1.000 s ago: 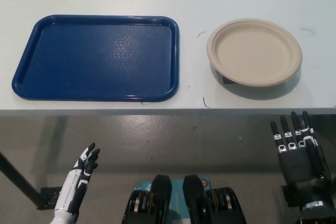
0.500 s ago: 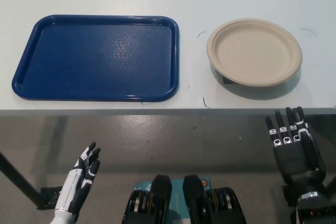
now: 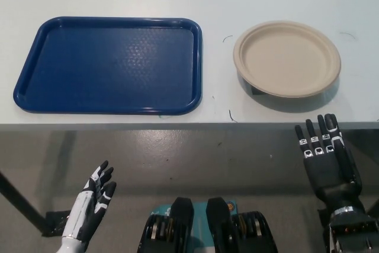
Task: Use the right hand to pick up a plate from a leveled surface and place it into a tray on the left side
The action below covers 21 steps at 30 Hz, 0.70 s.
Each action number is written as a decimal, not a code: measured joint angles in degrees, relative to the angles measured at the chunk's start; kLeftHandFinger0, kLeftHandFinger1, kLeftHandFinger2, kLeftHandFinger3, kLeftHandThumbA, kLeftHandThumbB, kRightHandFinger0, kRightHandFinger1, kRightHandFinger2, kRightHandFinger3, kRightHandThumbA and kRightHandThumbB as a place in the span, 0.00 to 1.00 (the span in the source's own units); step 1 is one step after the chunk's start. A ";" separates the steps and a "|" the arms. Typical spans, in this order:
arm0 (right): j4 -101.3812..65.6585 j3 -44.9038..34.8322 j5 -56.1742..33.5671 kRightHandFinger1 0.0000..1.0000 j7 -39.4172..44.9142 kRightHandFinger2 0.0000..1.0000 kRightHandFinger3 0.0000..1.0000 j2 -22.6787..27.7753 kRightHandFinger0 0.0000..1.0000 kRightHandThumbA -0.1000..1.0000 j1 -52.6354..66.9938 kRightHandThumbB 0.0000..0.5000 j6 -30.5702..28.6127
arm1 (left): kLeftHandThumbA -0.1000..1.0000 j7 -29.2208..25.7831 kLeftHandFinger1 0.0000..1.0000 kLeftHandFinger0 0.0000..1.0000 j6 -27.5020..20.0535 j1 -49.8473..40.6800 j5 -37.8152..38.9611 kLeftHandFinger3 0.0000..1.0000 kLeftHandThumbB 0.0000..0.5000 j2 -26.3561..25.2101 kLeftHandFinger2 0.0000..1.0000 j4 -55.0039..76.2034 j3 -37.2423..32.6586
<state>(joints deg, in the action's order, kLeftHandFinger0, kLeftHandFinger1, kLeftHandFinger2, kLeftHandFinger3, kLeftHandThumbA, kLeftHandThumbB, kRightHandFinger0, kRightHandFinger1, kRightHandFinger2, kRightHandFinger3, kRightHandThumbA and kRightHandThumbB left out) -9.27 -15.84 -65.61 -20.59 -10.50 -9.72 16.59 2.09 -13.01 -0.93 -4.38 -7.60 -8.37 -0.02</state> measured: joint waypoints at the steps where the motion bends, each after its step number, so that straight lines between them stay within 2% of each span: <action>1: 0.43 -0.09 0.00 1.00 0.00 1.00 1.00 0.01 1.00 1.00 -0.04 0.78 -0.02 | 0.89 0.00 1.00 1.00 -0.03 0.00 -0.01 1.00 0.31 0.00 1.00 0.00 0.00; 4: 1.63 -0.40 0.00 1.00 -0.11 1.00 1.00 0.05 1.00 1.00 -0.28 0.75 -0.08 | 0.89 0.00 1.00 1.00 -0.11 0.00 -0.07 1.00 0.30 0.00 1.00 0.00 0.00; 10: 3.08 -1.02 0.01 1.00 -0.13 1.00 1.00 0.16 1.00 1.00 -1.36 0.80 -0.12 | 0.88 0.00 1.00 1.00 -0.40 0.01 -0.30 1.00 0.32 0.00 1.00 0.00 0.00; 21: 3.25 -2.56 -0.23 1.00 -0.03 1.00 1.00 0.27 1.00 1.00 -2.93 0.80 -0.59 | 0.89 0.01 1.00 1.00 -0.43 -0.01 -0.57 1.00 0.29 0.00 1.00 -0.03 -0.01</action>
<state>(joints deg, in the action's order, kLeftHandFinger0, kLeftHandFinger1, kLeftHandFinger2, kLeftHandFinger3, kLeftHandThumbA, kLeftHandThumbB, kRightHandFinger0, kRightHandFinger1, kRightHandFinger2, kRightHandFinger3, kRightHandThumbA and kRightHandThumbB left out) -6.02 -18.40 -65.85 -20.62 -10.23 -12.65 15.99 2.09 -13.44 -0.94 -4.95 -7.59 -8.40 -0.03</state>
